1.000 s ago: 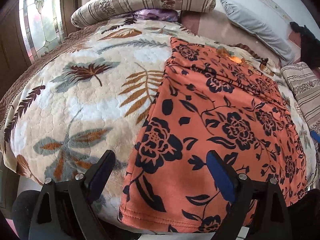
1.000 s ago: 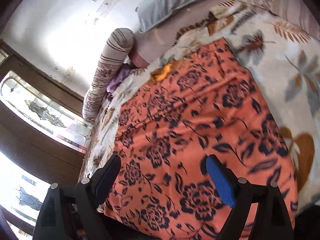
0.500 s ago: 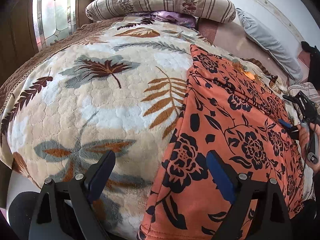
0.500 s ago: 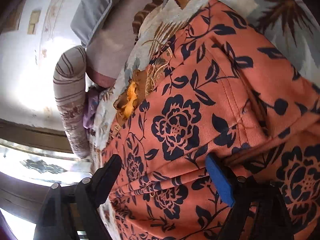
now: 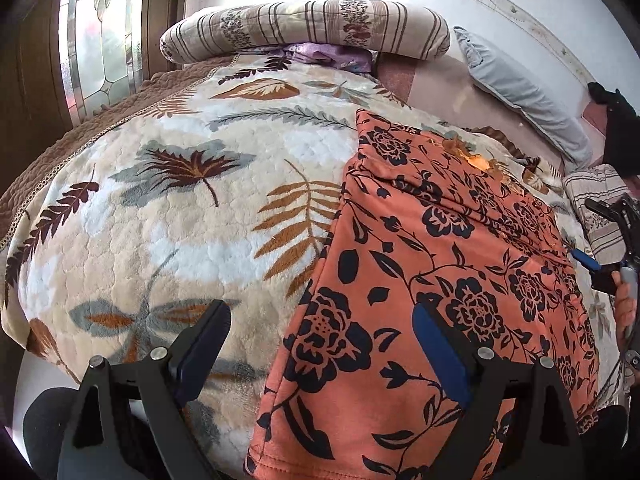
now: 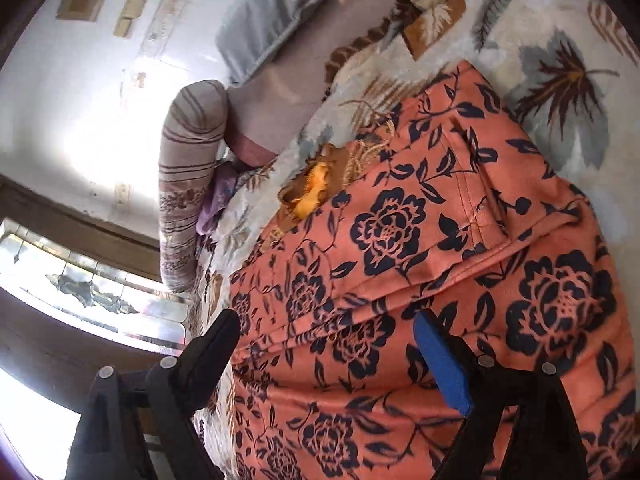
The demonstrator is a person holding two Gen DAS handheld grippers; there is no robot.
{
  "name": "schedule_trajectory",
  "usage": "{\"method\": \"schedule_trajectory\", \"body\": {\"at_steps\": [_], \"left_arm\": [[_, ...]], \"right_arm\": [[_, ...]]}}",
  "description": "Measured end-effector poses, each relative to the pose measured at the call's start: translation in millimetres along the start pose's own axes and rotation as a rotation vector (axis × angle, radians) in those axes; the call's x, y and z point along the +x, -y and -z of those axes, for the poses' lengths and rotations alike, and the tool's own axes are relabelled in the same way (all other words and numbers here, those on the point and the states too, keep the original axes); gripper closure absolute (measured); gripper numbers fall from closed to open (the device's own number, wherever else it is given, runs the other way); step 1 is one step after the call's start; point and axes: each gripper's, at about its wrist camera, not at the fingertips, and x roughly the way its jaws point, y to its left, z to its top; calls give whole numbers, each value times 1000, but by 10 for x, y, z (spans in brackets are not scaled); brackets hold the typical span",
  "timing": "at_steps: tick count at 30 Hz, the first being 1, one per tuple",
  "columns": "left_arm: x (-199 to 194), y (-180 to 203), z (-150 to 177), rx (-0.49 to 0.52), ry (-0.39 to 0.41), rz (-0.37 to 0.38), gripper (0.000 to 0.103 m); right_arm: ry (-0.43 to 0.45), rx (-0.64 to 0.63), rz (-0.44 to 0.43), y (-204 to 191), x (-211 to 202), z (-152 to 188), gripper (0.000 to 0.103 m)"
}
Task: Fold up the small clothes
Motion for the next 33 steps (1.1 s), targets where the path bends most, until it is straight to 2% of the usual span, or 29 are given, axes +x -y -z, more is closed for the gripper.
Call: {"method": "schedule_trajectory", "body": {"at_steps": [3,6,9,11,14,18,20,22,26,29,30,31,33], "left_arm": [[-64,18,47,7,-13,24,10],[-124,27,103,25,-24,35,10],[-138,4,149,37,-54,33,10],[-107,-28,176,36,-90,32,10],[-19,-75,230,33,-154,47,10],[129,-137,323,31,-224,10,10],[144,-188,362,14,-246,2,10],[181,-189,399,18,-288,38,10],[218,-143,448,49,-307,16,12],[197,-114,466,75,-300,-15,33],[186,-115,464,76,-298,-15,39],[178,-120,457,68,-294,-10,44],[149,-150,447,52,-288,-5,69]], "right_arm": [[2,-70,-18,-131,-415,246,13],[-25,-158,17,-159,-815,480,13],[-78,-232,114,-3,-1139,667,13],[-117,-244,166,241,-1327,779,13],[-189,-170,229,635,-1451,887,13],[-254,-80,259,1025,-1493,1024,13],[-282,-58,230,1108,-1474,1098,13],[-298,-50,211,1140,-1457,1177,13],[-318,-63,241,1190,-1398,1265,13],[-321,-29,243,1254,-1403,1271,15],[-325,-42,259,1249,-1395,1280,18],[-334,-55,284,1235,-1373,1294,25],[-354,-80,330,1221,-1332,1321,34]]}}
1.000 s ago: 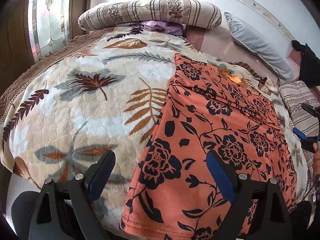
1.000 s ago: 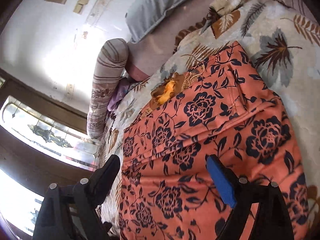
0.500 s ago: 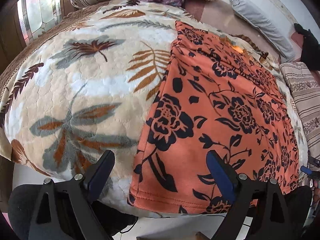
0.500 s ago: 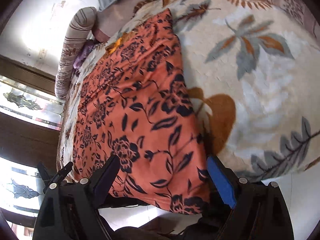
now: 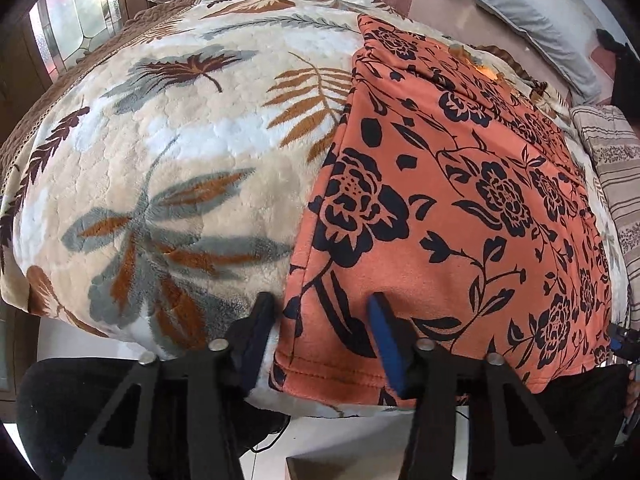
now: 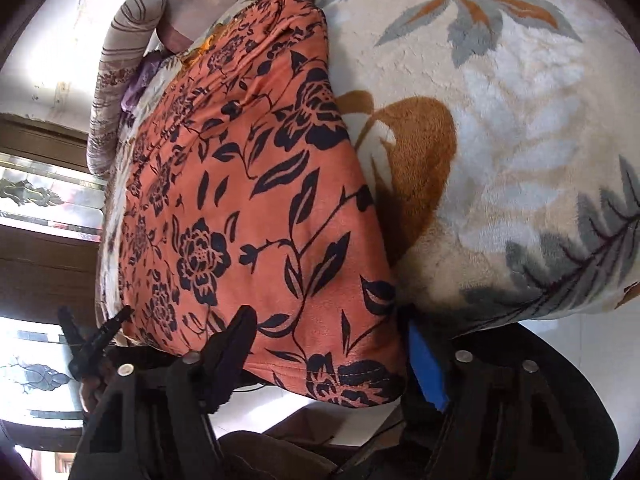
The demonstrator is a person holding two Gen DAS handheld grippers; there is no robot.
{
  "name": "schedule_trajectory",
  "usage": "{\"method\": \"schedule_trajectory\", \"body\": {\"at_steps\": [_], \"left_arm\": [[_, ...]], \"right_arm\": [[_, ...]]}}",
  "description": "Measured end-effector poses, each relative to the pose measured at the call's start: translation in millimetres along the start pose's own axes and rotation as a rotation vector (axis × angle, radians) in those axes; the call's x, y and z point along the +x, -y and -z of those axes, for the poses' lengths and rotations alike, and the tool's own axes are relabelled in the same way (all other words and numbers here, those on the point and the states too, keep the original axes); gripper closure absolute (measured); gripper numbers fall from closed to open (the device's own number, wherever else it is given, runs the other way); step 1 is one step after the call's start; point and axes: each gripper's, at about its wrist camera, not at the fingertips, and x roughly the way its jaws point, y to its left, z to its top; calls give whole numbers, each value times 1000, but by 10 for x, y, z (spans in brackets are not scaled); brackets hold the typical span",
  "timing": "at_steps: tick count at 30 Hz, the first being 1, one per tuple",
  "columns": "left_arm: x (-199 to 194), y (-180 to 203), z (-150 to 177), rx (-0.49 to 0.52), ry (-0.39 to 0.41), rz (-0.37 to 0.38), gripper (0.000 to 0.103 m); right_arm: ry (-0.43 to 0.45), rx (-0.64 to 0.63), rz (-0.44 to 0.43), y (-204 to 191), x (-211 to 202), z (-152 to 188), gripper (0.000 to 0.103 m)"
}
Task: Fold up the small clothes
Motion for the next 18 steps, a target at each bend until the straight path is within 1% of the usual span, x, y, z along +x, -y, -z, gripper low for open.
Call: {"method": "schedule_trajectory", "body": {"at_steps": [1,2,3,4,5,7,8,9,10,11,12,13,14,15,16,17,18], "left_arm": [[-20,-15,0,-2,1,9,75],[-36,-32,-2,-4,0,25,89],[-54,-47,-10,-8,-2,45,94],[-93,-41,-1,-8,9,44,95],[-136,-21,7,2,25,46,95],[-181,10,17,12,41,62,95],[-171,2,22,11,39,72,94],[-137,-5,19,8,31,64,77],[-87,-17,19,3,14,49,63],[-47,-29,23,-10,4,38,41],[-38,-40,31,-27,17,45,40],[-36,-40,40,-28,24,47,40],[-20,-14,39,-8,20,41,50],[-16,9,40,14,15,29,93],[-27,9,32,23,4,48,96],[-74,-16,18,4,8,69,97],[-158,-37,-5,-16,30,89,97]], "right_arm": [[-3,-9,19,-17,-2,9,42],[-9,-18,37,-29,-3,19,56],[-16,-14,43,-10,-2,32,65],[-21,1,19,18,-18,52,76],[-21,3,-14,23,-42,82,77],[-6,-10,-37,13,-91,136,77],[14,8,-60,40,-110,138,75],[34,40,-86,94,-121,122,74],[27,75,-95,153,-91,103,67],[18,102,-106,190,-60,86,48],[23,109,-121,188,-64,71,42],[27,98,-125,160,-64,59,41],[22,80,-120,125,-51,44,43],[10,66,-124,102,-30,32,50],[-3,65,-130,87,-6,22,84],[-3,68,-132,68,-14,17,95],[17,67,-147,48,-70,-3,95]]}}
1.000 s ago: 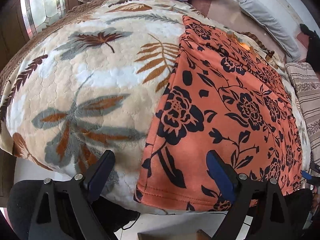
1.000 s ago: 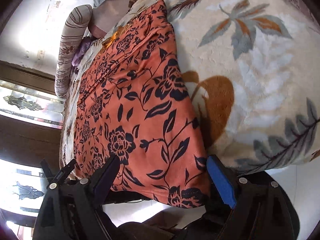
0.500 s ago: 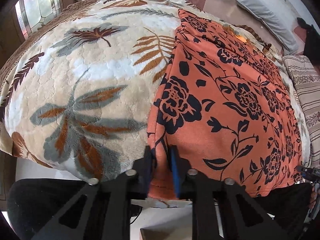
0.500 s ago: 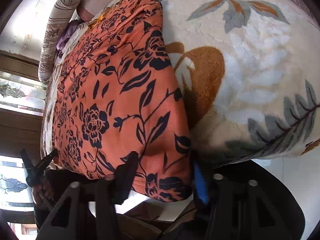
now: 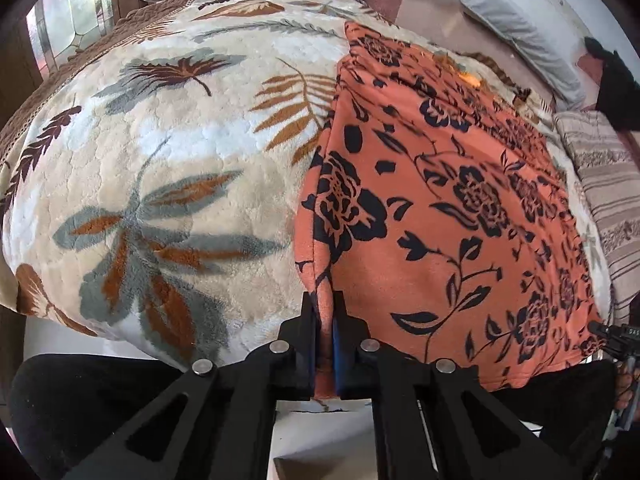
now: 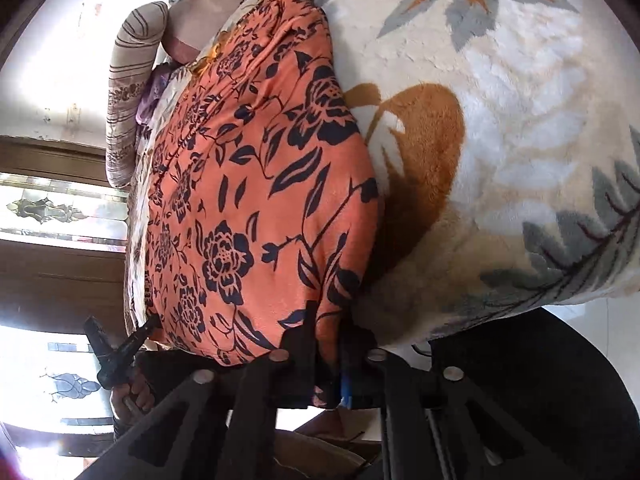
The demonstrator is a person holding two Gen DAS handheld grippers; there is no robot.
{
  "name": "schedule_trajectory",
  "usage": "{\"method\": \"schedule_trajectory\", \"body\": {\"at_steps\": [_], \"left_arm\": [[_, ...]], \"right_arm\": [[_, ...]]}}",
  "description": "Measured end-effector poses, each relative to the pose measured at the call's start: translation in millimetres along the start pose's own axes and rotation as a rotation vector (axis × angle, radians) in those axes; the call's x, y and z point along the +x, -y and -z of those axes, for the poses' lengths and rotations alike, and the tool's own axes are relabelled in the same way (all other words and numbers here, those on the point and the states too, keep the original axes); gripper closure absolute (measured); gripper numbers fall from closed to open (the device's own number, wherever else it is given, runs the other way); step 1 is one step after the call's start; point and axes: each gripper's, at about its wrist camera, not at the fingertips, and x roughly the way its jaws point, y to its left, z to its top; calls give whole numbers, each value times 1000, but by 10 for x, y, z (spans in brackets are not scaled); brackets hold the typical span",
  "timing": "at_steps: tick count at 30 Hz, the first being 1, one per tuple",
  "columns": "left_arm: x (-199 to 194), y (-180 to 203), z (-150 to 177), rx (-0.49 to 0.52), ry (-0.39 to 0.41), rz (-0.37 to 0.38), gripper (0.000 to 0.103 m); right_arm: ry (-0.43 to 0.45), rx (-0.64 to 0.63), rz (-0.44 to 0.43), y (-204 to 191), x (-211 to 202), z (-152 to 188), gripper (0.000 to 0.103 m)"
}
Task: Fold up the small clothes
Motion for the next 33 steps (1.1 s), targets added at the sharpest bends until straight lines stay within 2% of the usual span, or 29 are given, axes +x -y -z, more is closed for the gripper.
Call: {"method": "schedule_trajectory", "body": {"at_steps": [3,5,7,9,11,15,16,19,23,25,28,31,33], "left_arm": [[-315,0,-84,-12,80,60,97],[-350,-32,-115,-33,91,81,96],[-151,-75,-94,-36,27,46,96],[145,-136,-21,-55,-75,7,95],[145,-139,16,-66,-57,12,94],[-108,-80,-41,-32,23,47,95],[-97,-95,-49,-32,21,42,95],[108,-161,-24,-55,-62,7,95],[-81,-64,-190,-25,-21,65,95],[-249,39,-378,4,26,106,95],[-423,194,-839,13,94,176,95],[-452,338,-1524,-2,173,235,95],[-369,375,-2011,-40,237,236,92]], "right_arm": [[102,24,-98,-72,-259,-55,95],[149,32,-128,-90,-385,-76,95],[140,43,-123,-32,-330,-76,95],[96,94,-106,126,-174,-68,95],[70,141,-108,251,-69,-52,95],[103,117,-137,194,-163,-69,95],[115,114,-147,189,-191,-80,95],[96,144,-147,249,-88,-89,95],[88,139,-165,157,-86,-166,95],[110,132,-200,67,-145,-270,95],[165,114,-268,-137,-276,-571,95],[264,88,-342,-396,-511,-1161,95],[359,76,-357,-559,-628,-1644,95]]}}
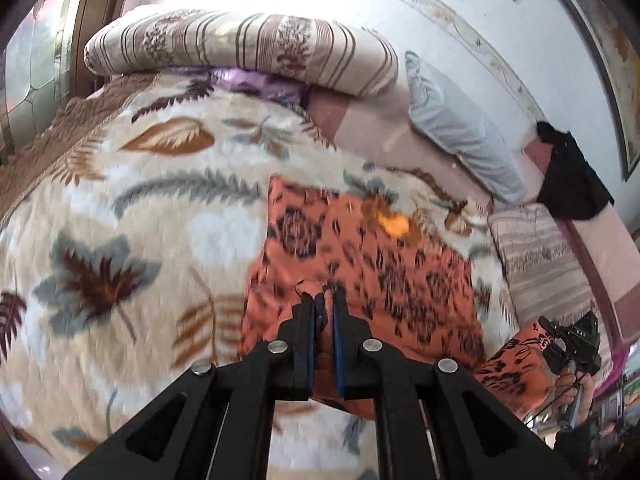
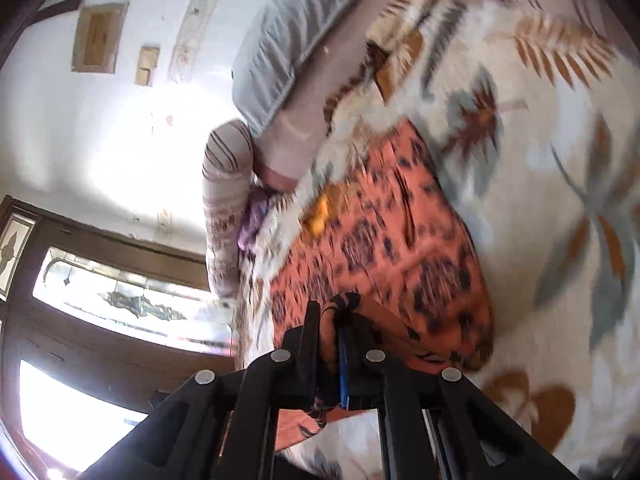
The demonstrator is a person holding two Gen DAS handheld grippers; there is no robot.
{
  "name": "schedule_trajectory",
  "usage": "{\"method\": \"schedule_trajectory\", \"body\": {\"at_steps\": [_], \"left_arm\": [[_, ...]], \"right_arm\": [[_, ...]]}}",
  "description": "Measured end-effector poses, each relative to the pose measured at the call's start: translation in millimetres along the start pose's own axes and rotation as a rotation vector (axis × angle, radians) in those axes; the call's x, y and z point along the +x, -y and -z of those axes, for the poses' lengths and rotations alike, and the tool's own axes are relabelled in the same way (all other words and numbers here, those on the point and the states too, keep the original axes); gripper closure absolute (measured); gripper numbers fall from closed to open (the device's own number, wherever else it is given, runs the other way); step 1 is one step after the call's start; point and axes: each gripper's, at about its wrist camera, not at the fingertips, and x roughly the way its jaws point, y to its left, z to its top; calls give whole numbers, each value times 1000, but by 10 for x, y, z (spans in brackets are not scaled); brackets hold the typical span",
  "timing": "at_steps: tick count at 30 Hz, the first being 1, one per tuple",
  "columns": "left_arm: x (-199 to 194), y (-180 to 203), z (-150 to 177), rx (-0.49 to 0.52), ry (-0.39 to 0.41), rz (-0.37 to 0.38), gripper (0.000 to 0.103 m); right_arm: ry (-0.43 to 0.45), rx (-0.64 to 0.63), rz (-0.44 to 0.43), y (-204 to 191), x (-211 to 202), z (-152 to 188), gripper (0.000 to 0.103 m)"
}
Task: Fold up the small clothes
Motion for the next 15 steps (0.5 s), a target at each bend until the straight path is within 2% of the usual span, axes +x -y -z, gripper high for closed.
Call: {"method": "schedule_trajectory", "body": {"at_steps": [1,2,3,4,5,7,8,9,12,15], "left_arm": [[150,-3,-204,-14,42,-20,91],[337,-16,-364,-13,70,-47,80],[593,-38,-506,-12,60,-100,41],[873,-79,-614,-16,42,-178,24],[1140,-125,-664,3,38,-246,11],[1642,-255,-705,44,-69,-352,12],[1773,-328,-672,48,-119,-380,14],[1769,-386,-623,39,-125,-379,15],[1382,-460,-429,19,-17,-342,15],[990,-478,-141,-17,17,-276,14]], "right_arm": [[42,6,-12,-45,113,-226,95],[70,20,-15,-41,255,-445,95],[83,29,2,7,432,-628,93],[74,51,26,100,640,-775,87],[70,80,87,239,837,-864,72],[57,102,223,457,1086,-829,55],[58,115,234,535,1121,-726,55],[58,112,229,562,1114,-594,55],[109,25,263,467,844,-219,45],[139,33,240,435,499,245,34]]}}
